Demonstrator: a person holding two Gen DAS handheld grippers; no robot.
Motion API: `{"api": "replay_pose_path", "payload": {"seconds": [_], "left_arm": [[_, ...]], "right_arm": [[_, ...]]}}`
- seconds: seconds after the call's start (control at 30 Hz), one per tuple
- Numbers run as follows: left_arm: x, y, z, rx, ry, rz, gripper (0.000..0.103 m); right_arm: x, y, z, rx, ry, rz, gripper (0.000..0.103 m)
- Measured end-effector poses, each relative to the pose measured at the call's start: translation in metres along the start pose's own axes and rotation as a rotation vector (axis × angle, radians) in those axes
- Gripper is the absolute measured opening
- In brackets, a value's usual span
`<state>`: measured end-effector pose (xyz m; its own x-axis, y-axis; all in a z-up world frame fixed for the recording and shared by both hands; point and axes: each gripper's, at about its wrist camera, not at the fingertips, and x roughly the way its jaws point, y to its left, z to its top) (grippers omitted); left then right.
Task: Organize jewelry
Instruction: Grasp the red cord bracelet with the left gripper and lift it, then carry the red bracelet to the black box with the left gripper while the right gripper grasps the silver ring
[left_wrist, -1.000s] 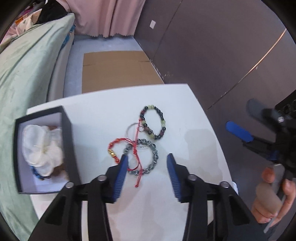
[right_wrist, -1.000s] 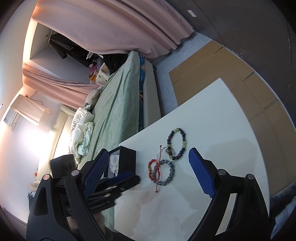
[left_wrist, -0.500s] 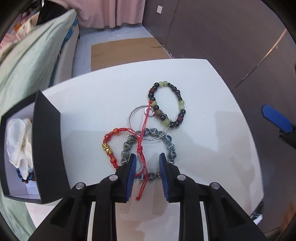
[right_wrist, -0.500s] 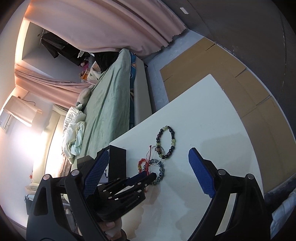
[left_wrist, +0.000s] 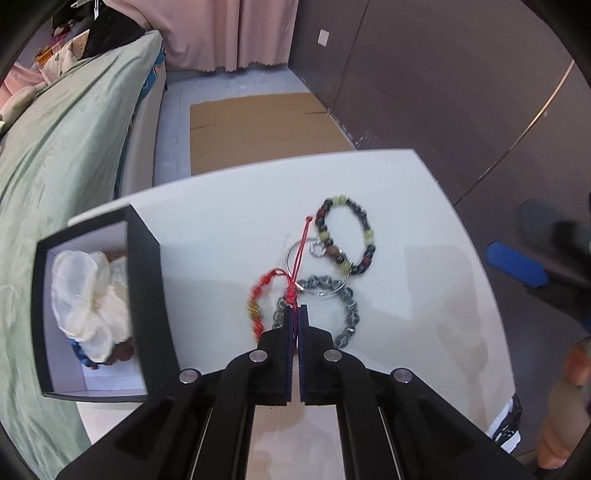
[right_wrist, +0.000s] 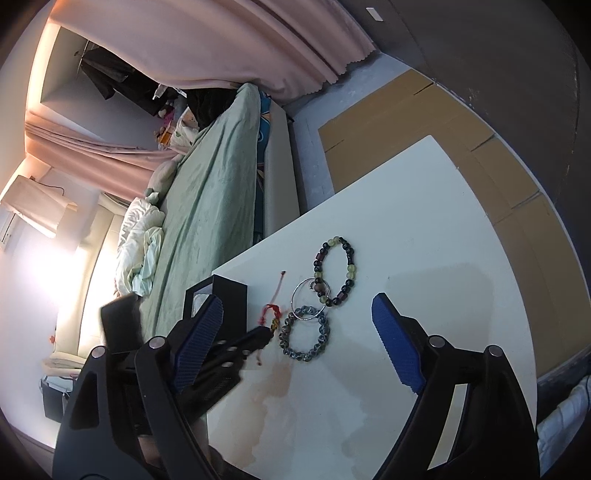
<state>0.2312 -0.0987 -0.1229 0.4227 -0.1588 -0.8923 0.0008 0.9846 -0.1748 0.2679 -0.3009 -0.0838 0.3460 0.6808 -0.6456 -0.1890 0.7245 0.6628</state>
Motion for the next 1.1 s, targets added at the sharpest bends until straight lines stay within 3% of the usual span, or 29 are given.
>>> {"api": "replay_pose_path", "payload": {"seconds": [0.47,0.8,1.1], "left_arm": [[-0.071,0.02,0.02,-0.042,-0.119,-0.035,0.0],[-0.108,0.044,0.015,-0.068,-0.17,-0.037,0.0],[-0.131,0.068,0.007,-0.085,-0.196,-0.037,0.0]], "right_arm": [[0.015,-0.01,0.003,0.049,0.024,-0.002,0.064],[0.059,0.002,-0.011,0.023,0.137,-0.037,0.052],[0.091,-0.006,-0.021,0.114,0.174,-0.07,0.047]]}}
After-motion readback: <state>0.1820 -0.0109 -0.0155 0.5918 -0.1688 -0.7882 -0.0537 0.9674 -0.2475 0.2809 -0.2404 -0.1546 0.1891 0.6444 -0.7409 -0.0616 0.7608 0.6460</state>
